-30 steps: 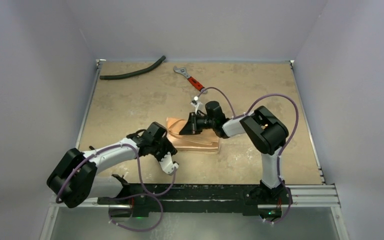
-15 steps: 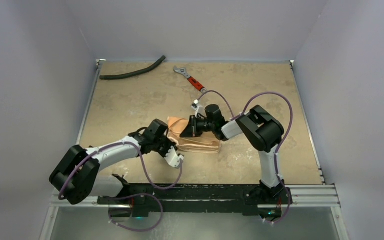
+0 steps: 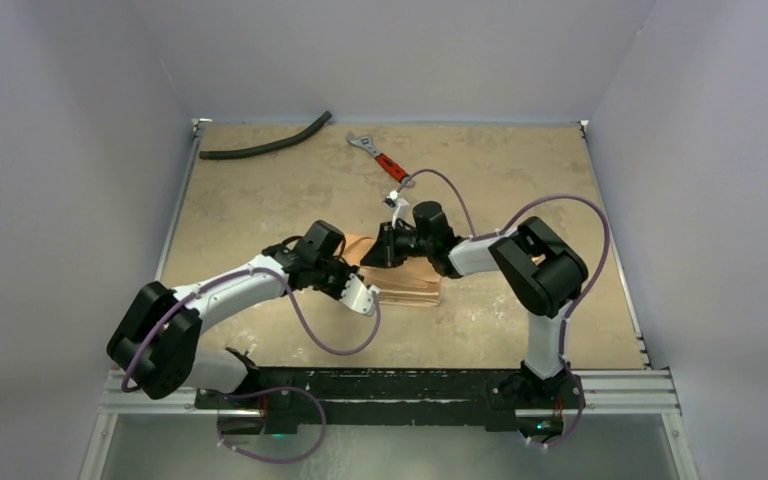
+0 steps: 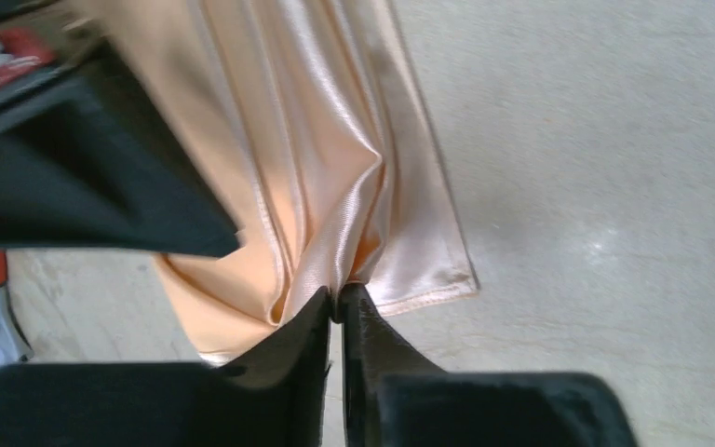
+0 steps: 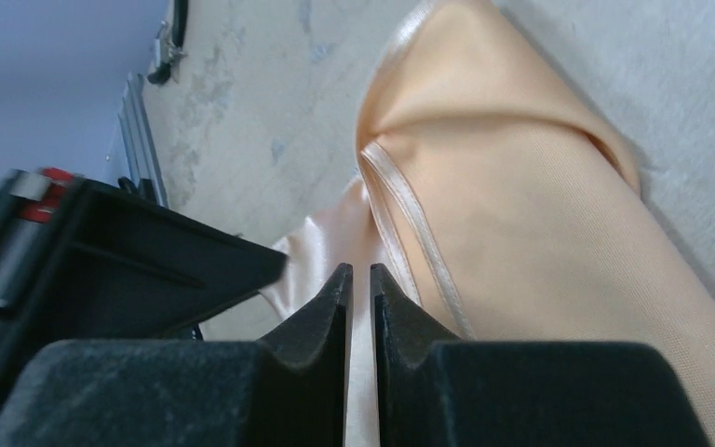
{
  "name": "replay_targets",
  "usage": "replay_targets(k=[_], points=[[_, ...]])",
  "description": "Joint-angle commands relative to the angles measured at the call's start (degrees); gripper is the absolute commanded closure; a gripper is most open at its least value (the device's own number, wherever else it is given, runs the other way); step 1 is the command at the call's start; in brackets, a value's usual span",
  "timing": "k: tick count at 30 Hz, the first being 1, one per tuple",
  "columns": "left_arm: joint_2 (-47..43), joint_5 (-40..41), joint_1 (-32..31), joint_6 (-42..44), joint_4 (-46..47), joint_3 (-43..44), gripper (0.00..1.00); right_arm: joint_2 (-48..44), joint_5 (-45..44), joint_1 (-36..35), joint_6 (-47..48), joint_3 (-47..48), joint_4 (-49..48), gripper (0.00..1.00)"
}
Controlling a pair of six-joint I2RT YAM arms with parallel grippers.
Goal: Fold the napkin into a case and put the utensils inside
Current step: Pick up the 2/3-rectangle-folded napkin at the center of the board.
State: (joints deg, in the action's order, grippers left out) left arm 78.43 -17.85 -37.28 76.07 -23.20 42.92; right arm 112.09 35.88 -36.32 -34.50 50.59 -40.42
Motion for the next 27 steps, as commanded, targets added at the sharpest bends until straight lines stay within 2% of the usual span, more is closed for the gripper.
replay_targets(k=[1, 2, 6, 9, 11, 16, 19, 21, 23, 25, 27], points=[[-1.0, -1.7, -0.2, 2.6, -5.8, -1.0, 0.74, -2.7, -1.6, 0.2, 2.9, 1.7, 1.0, 0.85], [-2.0, -1.4, -0.2, 4.3, -6.1, -2.0, 0.57, -1.9, -1.5, 0.1, 2.8, 2.1, 1.3, 0.86], [-6.8, -1.1, -0.2, 11.0, -7.6, -6.3, 0.14, 0.8, -0.8, 0.2, 1.5, 2.0, -0.2, 0.88], [-9.4, -0.3, -0.1, 12.8, -8.1, -6.4, 0.09, 1.9, -0.3, 0.2, 1.1, 1.5, -1.1, 0.89], [-10.3, 2.0, -0.2, 9.9, -5.5, -4.7, 0.07, 2.2, 0.0, 0.1, 1.1, 1.0, -1.1, 0.89], [-8.1, 7.2, 0.8, 5.5, -5.5, 7.6, 0.04, 3.0, -0.6, 0.1, 1.5, 1.1, -0.8, 0.91], [-5.2, 7.6, 3.3, 2.8, -4.3, 16.2, 0.04, 3.2, -0.6, 0.1, 1.6, 1.0, -0.7, 0.92], [-2.3, 8.9, 4.4, -3.7, 0.2, 21.6, 0.02, 3.2, -0.8, 0.1, 1.7, 0.7, -0.7, 0.92], [0.8, 14.4, 4.7, -12.2, 7.9, 26.1, 0.02, 3.2, -1.0, 0.1, 1.8, 0.3, -0.3, 0.93], [3.6, 19.8, 6.1, -23.7, 15.0, 31.1, 0.02, 3.1, -1.1, 0.1, 2.0, 0.0, 0.1, 0.93], [6.9, 22.4, 8.2, -36.3, 16.4, 38.5, 0.01, 2.8, -1.4, 0.1, 2.0, -0.3, 0.2, 0.93]])
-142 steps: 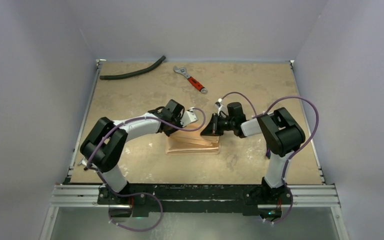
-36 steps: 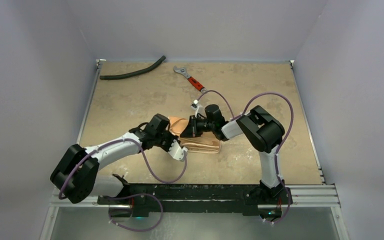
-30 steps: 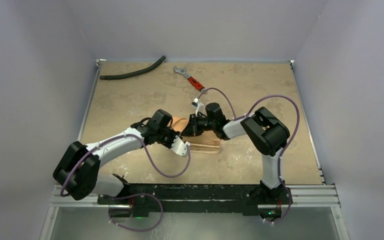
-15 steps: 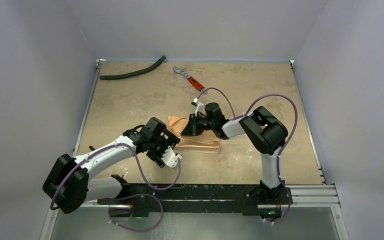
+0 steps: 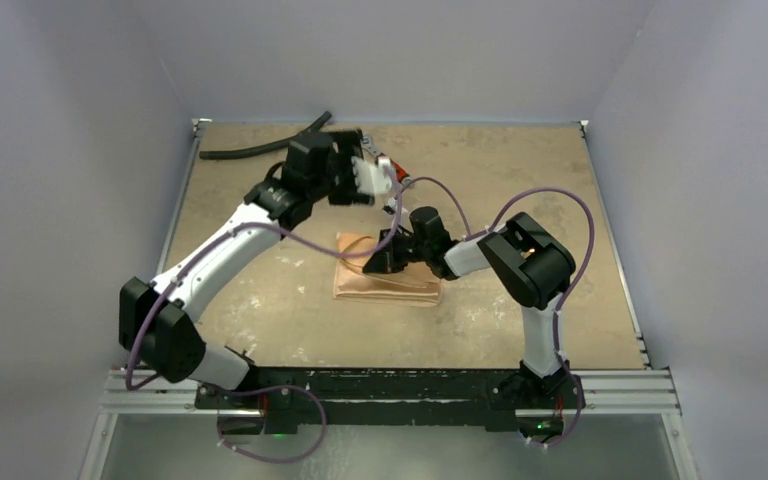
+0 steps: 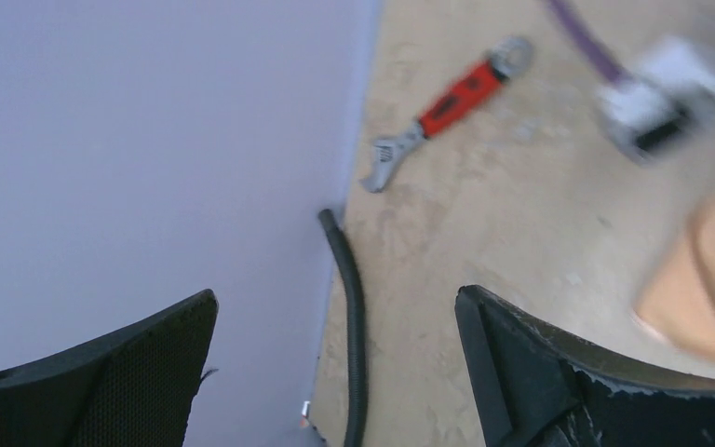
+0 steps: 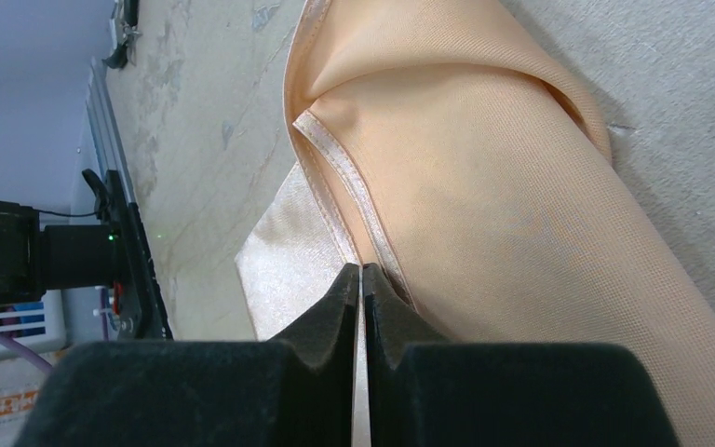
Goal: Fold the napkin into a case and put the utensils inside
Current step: Pick up the 2/3-rectangle-folded napkin at the center of the board.
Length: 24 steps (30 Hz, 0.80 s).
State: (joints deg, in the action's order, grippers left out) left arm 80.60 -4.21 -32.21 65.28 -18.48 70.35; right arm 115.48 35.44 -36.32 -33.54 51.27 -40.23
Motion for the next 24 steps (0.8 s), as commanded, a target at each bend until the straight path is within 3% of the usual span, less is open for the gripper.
replay_targets(k=[1, 2, 4, 8, 11, 15, 24], points=[[7.0, 7.1, 4.1, -28.9, 7.9, 16.1, 0.01, -0.8, -1.1, 0.1, 1.2, -1.0, 0.2, 0.93], [9.4, 3.7, 4.6, -30.1, 2.4, 20.9, 0.01, -1.0, -1.3, 0.1, 1.3, -1.0, 0.4, 0.93], [11.4, -5.2, 5.0, -23.5, -7.8, 24.4, 0.01, -1.2, -1.6, 0.1, 1.2, -0.9, 0.7, 0.93], [1.0, -16.2, 7.5, -14.3, -4.3, 1.6, 0.01, -1.8, -1.8, 0.0, 0.4, -0.6, 0.7, 0.94], [-6.6, -23.4, 8.4, -2.9, -8.0, -11.6, 0.04, -1.9, -1.7, 0.0, 0.4, -0.3, 0.7, 0.94], [-10.7, -25.1, 8.4, 9.0, -14.0, -21.1, 0.15, -1.7, -1.3, 0.0, 0.0, 0.1, 0.5, 0.94], [-16.2, -27.7, 8.3, 27.7, -8.6, -36.0, 0.20, -0.7, 0.8, 0.0, -2.1, -0.5, -2.0, 0.95]])
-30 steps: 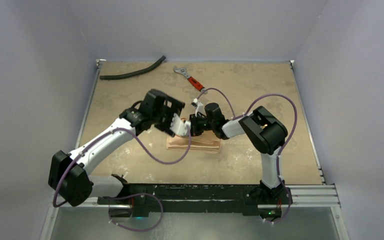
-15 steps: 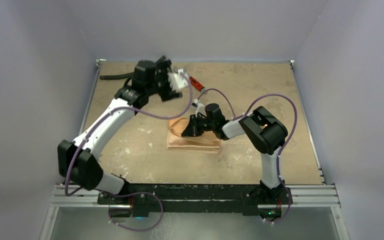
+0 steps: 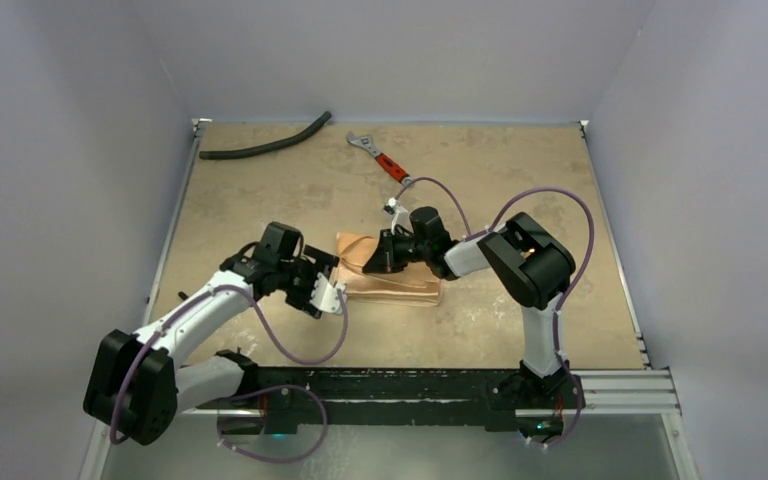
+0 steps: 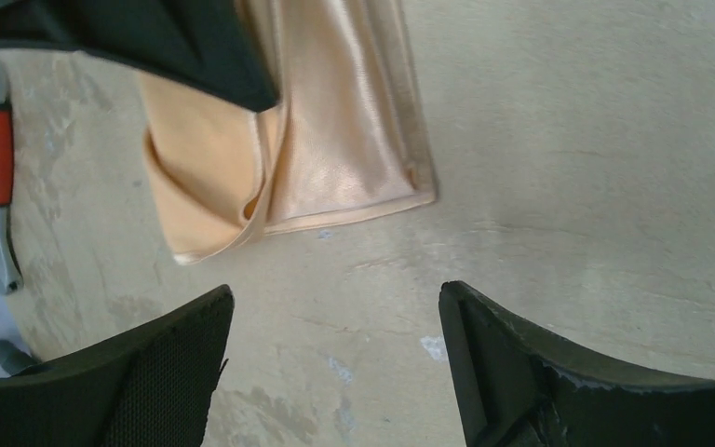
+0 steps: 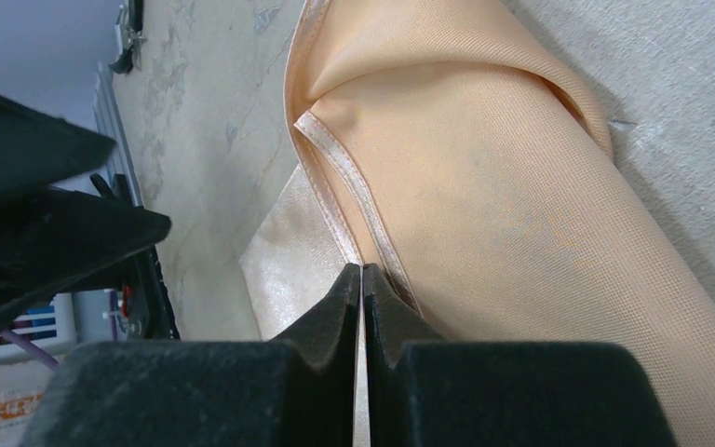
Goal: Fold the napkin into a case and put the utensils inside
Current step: Pick up the 2/3-rectangle-folded napkin at the center of the board.
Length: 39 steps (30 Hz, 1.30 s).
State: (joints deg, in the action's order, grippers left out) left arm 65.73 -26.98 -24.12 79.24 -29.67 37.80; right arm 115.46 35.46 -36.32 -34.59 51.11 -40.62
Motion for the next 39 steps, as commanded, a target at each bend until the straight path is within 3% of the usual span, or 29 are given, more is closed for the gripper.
replay_targets(k=[1, 7, 22, 29, 39], points=[[-1.4, -5.7, 0.3, 15.1, 3.3, -4.5, 0.22, -0.8, 0.9, 0.0, -1.2, -0.6, -1.9, 0.95], [-0.3, -9.8, 0.2, 25.2, 9.9, -10.8, 0.25, -0.6, 1.7, 0.0, -1.1, -0.7, -1.9, 0.95], [7.0, -12.7, 0.2, 37.2, 20.0, -15.7, 0.31, 1.2, 2.8, 0.0, -2.6, -1.5, -3.5, 0.96], [8.5, -13.7, 0.3, 38.8, 25.8, -17.9, 0.33, 2.0, 2.9, 0.0, -2.9, -2.0, -4.3, 0.96], [4.7, -14.0, 0.3, 31.1, 31.6, -17.4, 0.46, 2.5, 2.4, 0.0, -2.4, -2.9, -4.3, 0.96]])
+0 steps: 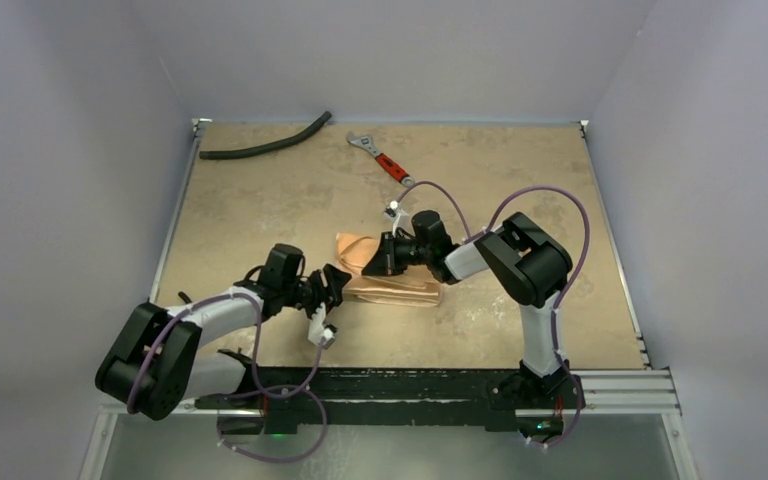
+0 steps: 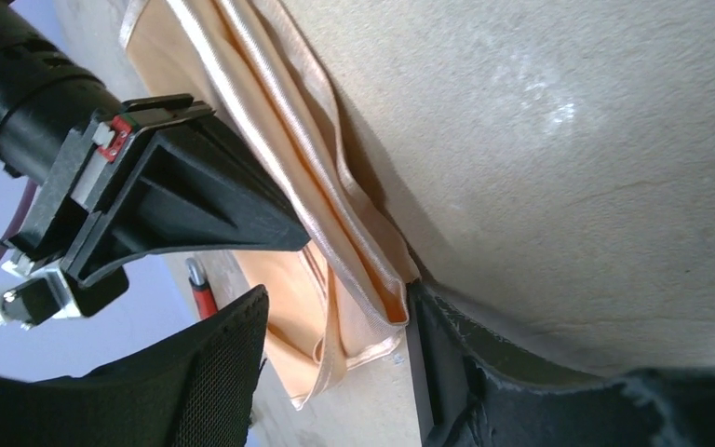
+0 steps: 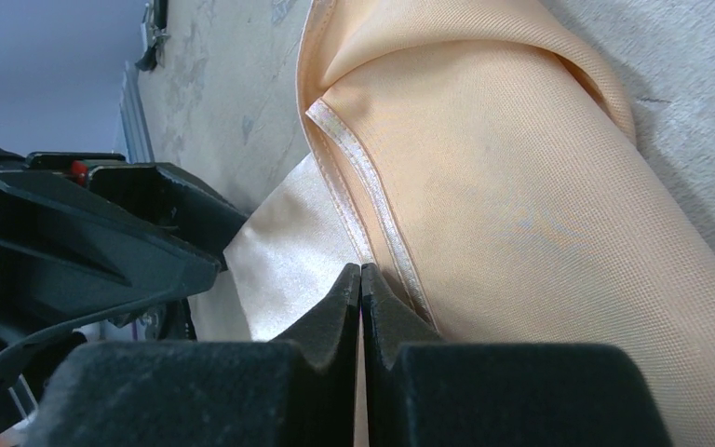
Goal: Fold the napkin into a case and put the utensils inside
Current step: Pick up the 2/3-rectangle-folded napkin at the center of the board.
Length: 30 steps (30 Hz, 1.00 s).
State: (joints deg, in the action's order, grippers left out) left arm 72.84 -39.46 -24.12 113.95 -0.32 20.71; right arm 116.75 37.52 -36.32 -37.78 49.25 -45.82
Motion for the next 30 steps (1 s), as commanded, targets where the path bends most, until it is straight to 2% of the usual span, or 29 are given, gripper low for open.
replay_targets(k=[1, 6, 9, 12, 16, 21, 23, 26, 30], points=[[-2.8, -1.5, 0.3, -3.9, 2.1, -0.4, 0.47, 1.3, 0.2, 0.0, 0.9, -1.1, 1.1, 0.96], [-3.8, -0.5, 0.3, -2.3, 0.7, -1.4, 0.59, 1.4, -0.1, 0.0, 1.4, -1.4, 1.4, 0.96], [-2.8, 0.3, 0.3, 1.5, -5.1, -0.7, 0.66, 1.5, -0.1, 0.0, 1.6, -1.4, 1.6, 0.96], [-2.3, 1.7, 0.3, 2.3, -9.7, 1.6, 0.66, 1.4, -0.2, 0.0, 1.6, -1.4, 1.9, 0.96], [-3.1, 2.2, 1.9, 3.5, -18.0, 5.4, 0.60, 1.7, 0.1, 0.0, 1.7, -1.3, 2.1, 0.96], [-6.5, 0.1, 3.6, 4.5, -19.2, 3.9, 0.61, 1.9, 0.3, 0.0, 1.6, -1.4, 1.8, 0.96], [-7.8, 0.5, 3.6, 4.9, -20.2, 2.8, 0.68, 1.9, 0.3, 0.0, 1.5, -1.4, 1.7, 0.96], [-6.8, 3.6, 3.6, 7.8, -24.9, 3.5, 0.85, 1.9, 0.3, 0.0, 1.4, -1.5, 1.6, 0.96], [-2.6, 7.3, 3.6, 11.2, -30.9, 6.5, 0.93, 2.0, 0.2, 0.0, 1.0, -1.8, 0.9, 0.96]])
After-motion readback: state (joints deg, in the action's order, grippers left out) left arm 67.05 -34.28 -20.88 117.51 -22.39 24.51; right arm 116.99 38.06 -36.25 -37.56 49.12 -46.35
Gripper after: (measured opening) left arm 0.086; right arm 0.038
